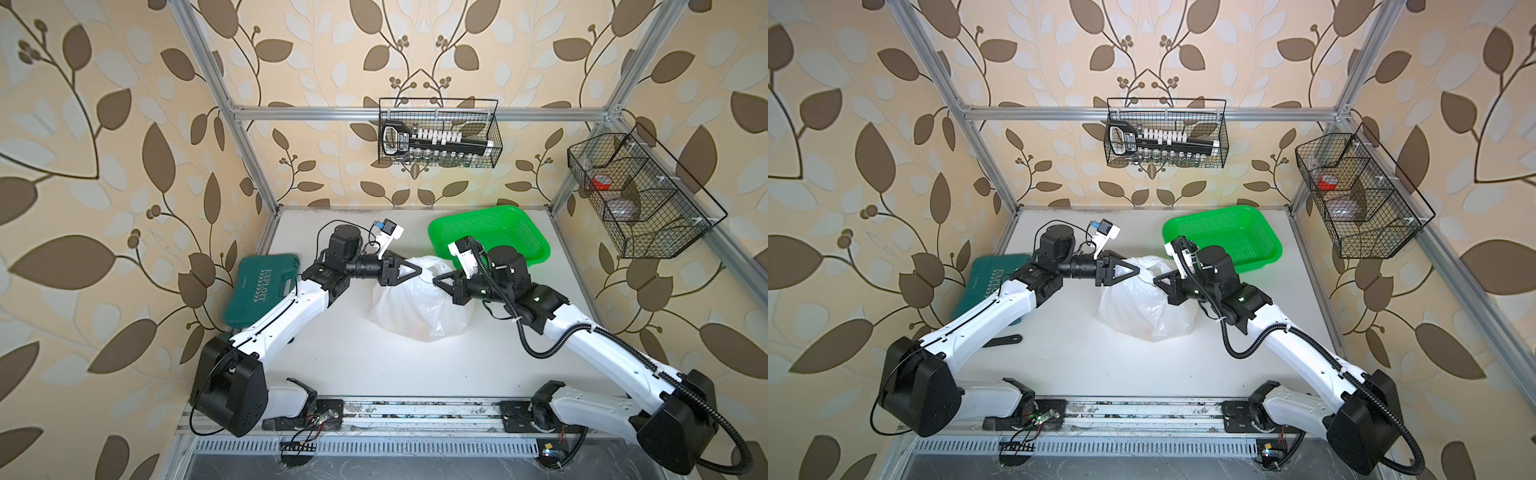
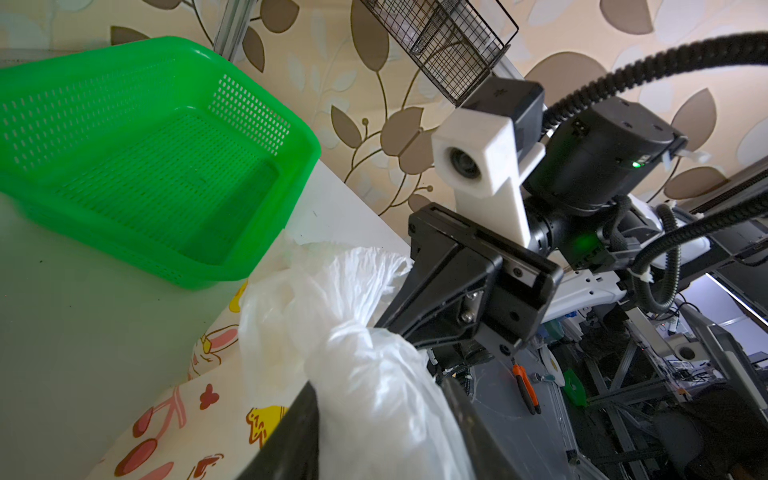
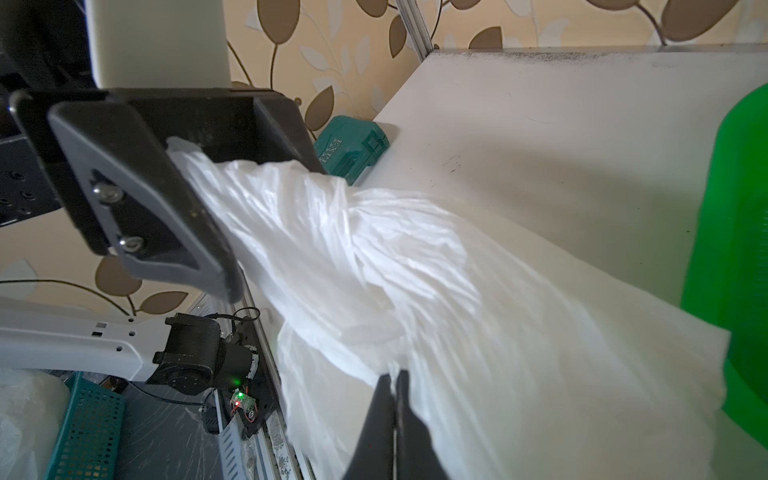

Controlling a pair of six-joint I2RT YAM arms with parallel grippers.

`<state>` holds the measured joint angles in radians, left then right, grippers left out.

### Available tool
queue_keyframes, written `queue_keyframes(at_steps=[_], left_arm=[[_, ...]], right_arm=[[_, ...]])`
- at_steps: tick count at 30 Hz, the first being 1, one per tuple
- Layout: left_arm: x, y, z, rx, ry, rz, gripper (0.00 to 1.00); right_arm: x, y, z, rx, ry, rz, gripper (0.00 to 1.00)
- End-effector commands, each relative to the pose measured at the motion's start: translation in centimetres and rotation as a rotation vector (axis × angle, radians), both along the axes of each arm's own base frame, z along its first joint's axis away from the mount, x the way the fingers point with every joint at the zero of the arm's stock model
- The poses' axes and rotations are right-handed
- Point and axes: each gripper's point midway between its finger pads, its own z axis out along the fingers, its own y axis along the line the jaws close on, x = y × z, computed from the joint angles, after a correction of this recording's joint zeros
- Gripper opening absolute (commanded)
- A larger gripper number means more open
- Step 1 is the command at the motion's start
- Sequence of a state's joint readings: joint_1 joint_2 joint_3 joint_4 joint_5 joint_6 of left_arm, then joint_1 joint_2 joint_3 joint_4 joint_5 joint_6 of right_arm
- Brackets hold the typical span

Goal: Place the pears into plastic bags & tie knots
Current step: Tie the plastic bag at the center of the board.

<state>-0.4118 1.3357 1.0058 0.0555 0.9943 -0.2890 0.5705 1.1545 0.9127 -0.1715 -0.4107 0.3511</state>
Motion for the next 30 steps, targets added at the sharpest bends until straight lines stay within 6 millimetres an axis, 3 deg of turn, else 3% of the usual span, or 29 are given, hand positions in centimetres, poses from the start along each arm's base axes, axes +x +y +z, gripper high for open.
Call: queue_keyframes(at_steps=[1,5,11,15,18,24,30], left_arm=[[0.2,-0.4,2.2,-0.034,-0.072,-0.012,0.34],[0.4,-0.5,2.3,-0.039,-0.084,-0.013,0.00],[-0.2,0.1,3.3,-0.057,-0.152,0.018,0.00],[-0.6,0.8,3.3,-0.051,-0.215,0.061,0.00],[-0.7,1.0,3.2,-0.046,-0.233,0.075,0.00],[-0.6,1.1,3.2,-0.048,-0.253,0.081,0.00],[-0.6,1.0,3.2,-0.053,-0.254,0.071,0.00]], right_arm=[[-0.3,0.1,0.8,0.006,-0.020,0.010,0.00],[-0.4,0.0,0.7,0.000,-0.019,0.006,0.00],[0.5,-1.4,1.3,-0.018,-0.041,-0.093,0.00],[-0.2,-1.9,4.6,0.065,-0.058,-0.119,0.37],[-1.5,-1.9,7.4,0.160,-0.046,-0.109,0.51],[-3.1,-0.8,9.0,0.308,0.061,-0.078,0.69],[-3.1,1.0,8.2,0.350,0.129,-0.075,0.76]])
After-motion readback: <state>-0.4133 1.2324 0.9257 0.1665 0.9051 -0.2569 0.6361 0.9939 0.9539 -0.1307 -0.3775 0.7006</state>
